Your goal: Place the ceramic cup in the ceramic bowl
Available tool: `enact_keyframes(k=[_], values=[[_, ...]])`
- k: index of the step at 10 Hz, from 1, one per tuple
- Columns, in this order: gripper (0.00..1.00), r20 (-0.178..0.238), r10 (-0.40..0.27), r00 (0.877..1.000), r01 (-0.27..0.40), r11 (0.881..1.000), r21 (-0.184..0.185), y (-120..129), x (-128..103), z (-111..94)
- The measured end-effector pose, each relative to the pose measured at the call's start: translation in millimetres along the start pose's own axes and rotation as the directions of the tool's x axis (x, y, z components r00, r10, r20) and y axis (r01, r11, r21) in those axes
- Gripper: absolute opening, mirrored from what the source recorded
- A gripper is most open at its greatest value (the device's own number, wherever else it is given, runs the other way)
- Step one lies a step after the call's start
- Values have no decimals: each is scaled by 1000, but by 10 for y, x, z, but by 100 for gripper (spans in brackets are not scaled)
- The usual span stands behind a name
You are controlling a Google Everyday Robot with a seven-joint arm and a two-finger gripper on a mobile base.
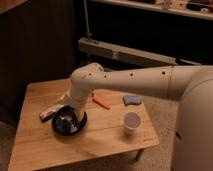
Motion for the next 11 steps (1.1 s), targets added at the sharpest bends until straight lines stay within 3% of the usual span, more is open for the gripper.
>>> enact_keyframes(k=[7,9,11], values=[[80,2,-2,1000,2,1000,-1,3,8,10],[80,-40,-75,996,75,997,-5,-21,126,-91],[80,-102,-162,981,162,987,-6,15,425,-296]])
